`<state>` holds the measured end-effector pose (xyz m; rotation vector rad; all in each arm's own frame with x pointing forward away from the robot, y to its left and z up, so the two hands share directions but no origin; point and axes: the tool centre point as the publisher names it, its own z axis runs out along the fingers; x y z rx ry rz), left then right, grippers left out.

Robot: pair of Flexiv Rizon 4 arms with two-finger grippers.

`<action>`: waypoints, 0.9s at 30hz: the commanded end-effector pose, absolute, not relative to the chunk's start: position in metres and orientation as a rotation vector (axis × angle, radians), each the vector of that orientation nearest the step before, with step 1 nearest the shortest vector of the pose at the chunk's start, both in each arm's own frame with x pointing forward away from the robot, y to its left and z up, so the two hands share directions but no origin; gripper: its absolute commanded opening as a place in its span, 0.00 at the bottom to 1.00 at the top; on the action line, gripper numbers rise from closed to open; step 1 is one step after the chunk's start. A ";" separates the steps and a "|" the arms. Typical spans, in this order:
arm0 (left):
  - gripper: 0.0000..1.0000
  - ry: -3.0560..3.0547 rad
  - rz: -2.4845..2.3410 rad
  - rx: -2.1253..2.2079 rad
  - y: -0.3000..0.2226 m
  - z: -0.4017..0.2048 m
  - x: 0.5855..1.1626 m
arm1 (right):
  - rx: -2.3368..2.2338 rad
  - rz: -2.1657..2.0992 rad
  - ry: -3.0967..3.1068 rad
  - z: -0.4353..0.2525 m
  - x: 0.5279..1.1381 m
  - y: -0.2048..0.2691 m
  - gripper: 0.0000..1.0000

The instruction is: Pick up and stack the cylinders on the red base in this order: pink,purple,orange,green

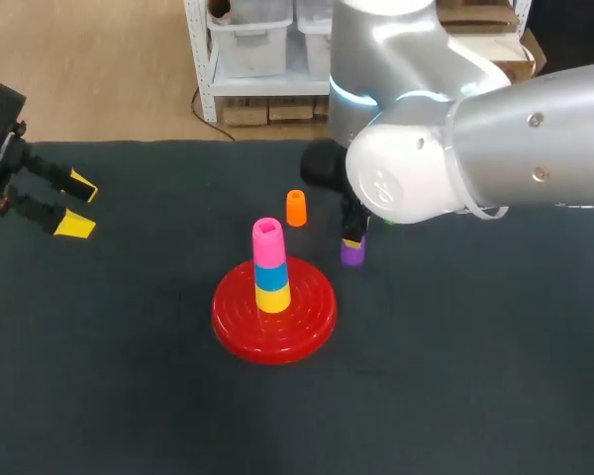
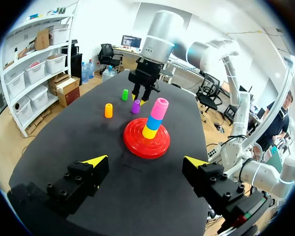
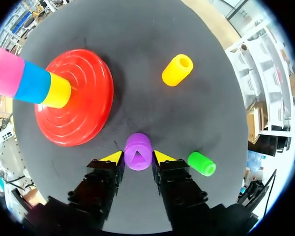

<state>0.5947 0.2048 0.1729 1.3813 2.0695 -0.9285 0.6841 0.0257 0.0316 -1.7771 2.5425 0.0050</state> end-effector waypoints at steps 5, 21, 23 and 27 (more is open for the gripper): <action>1.00 2.070 -0.932 1.385 0.205 0.172 0.596 | -1.840 -0.020 2.451 0.078 0.689 0.028 0.00; 1.00 2.070 -0.932 1.385 0.205 0.172 0.596 | -2.377 0.028 1.837 0.210 0.655 0.103 0.00; 1.00 2.070 -0.932 1.385 0.205 0.172 0.596 | -2.410 0.038 1.801 0.212 0.649 0.109 0.00; 1.00 2.070 -0.932 1.385 0.205 0.172 0.596 | -2.466 0.052 1.746 0.215 0.640 0.117 0.00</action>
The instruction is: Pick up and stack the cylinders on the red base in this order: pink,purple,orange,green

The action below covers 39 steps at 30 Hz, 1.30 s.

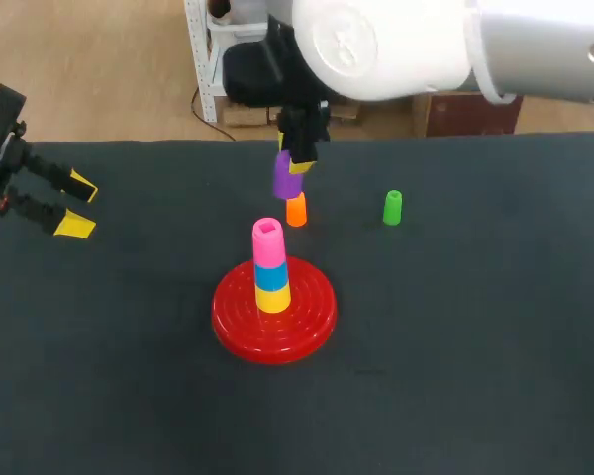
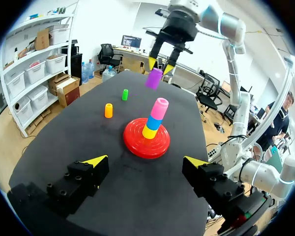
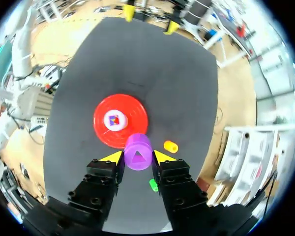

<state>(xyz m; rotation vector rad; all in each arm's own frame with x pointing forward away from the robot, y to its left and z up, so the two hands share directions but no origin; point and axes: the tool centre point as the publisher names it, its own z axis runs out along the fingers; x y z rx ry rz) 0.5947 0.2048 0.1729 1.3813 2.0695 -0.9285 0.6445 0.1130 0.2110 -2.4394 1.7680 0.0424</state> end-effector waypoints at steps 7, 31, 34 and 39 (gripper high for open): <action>1.00 2.070 -0.932 1.385 0.205 0.172 0.596 | -2.619 0.031 1.632 0.209 0.616 0.123 0.00; 1.00 2.070 -0.932 1.385 0.205 0.172 0.596 | -2.721 0.064 1.554 0.197 0.596 0.136 0.00; 1.00 2.070 -0.932 1.385 0.205 0.172 0.596 | -2.728 0.062 1.550 0.195 0.596 0.137 0.00; 1.00 2.070 -0.932 1.385 0.205 0.172 0.596 | -2.724 0.059 1.552 0.193 0.597 0.138 0.00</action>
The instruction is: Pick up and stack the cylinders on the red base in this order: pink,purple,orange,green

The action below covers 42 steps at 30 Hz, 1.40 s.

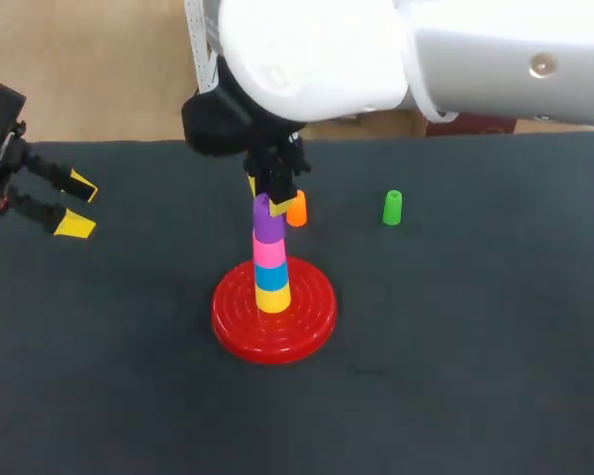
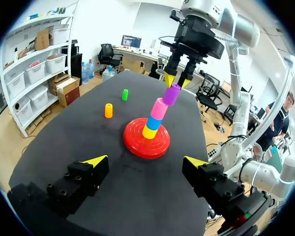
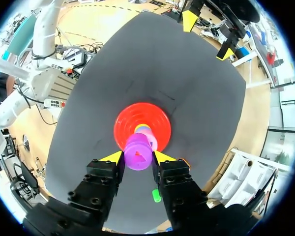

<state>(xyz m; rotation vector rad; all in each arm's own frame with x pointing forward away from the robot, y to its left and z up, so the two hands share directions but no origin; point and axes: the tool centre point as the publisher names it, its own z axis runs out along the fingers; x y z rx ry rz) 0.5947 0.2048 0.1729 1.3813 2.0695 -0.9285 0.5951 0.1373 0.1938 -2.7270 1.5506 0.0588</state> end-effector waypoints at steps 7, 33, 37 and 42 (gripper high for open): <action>1.00 2.070 -0.932 1.385 0.205 0.172 0.596 | -2.704 0.038 1.581 0.190 0.605 0.137 0.00; 1.00 2.070 -0.932 1.385 0.205 0.172 0.596 | -2.751 0.076 1.622 0.166 0.600 0.137 0.00; 1.00 2.070 -0.932 1.385 0.205 0.172 0.596 | -2.745 0.094 1.626 0.167 0.601 0.137 0.00; 1.00 2.070 -0.932 1.385 0.205 0.172 0.596 | -2.688 0.154 1.628 0.183 0.602 0.139 1.00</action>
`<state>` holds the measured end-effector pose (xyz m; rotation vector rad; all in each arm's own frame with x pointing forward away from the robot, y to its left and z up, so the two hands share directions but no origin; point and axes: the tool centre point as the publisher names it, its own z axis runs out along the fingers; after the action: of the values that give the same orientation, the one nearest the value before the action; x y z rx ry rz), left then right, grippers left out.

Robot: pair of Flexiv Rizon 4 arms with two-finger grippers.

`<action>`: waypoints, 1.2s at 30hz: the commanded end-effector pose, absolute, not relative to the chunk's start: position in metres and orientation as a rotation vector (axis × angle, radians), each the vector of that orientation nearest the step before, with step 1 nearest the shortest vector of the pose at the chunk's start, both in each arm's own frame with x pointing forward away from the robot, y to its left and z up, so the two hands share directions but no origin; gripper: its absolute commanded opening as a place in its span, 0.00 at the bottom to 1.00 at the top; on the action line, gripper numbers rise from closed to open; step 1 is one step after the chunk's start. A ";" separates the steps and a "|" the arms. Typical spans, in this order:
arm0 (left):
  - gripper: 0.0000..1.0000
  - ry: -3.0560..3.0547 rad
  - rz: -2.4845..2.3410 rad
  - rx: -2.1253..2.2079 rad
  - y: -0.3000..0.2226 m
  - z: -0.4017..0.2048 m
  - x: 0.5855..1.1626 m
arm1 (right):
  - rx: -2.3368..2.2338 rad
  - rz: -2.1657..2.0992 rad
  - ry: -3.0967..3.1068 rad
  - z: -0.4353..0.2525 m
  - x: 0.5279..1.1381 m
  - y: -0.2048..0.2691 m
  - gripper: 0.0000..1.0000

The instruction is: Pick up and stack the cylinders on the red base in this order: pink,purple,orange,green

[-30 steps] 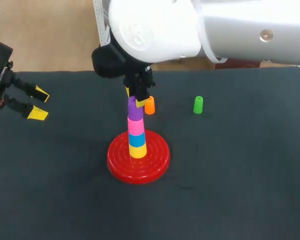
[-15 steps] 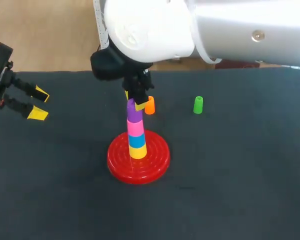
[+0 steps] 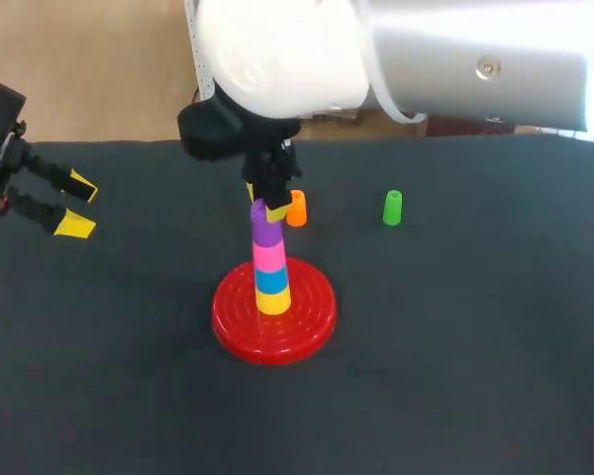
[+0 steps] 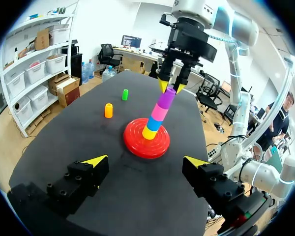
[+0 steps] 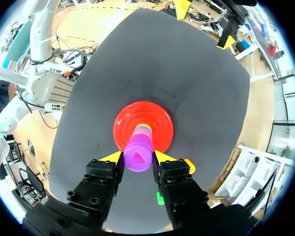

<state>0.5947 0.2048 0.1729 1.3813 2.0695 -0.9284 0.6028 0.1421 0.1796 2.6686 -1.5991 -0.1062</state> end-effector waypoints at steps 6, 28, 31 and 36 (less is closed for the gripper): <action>1.00 2.070 -0.932 1.385 0.205 0.172 0.596 | 2.655 -0.285 -1.743 0.210 0.609 0.138 1.00; 1.00 2.070 -0.932 1.385 0.205 0.172 0.596 | 2.164 -0.105 -2.355 0.103 0.745 0.095 1.00; 1.00 2.070 -0.932 1.385 0.205 0.172 0.596 | 2.140 -0.076 -2.329 0.087 0.749 0.098 1.00; 1.00 2.070 -0.932 1.385 0.205 0.172 0.596 | 2.084 -0.080 -2.345 0.068 0.756 0.095 1.00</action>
<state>0.5947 0.2048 0.1729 1.3813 2.0695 -0.9285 0.7414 0.0895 0.0780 2.1123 -2.3735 -0.0745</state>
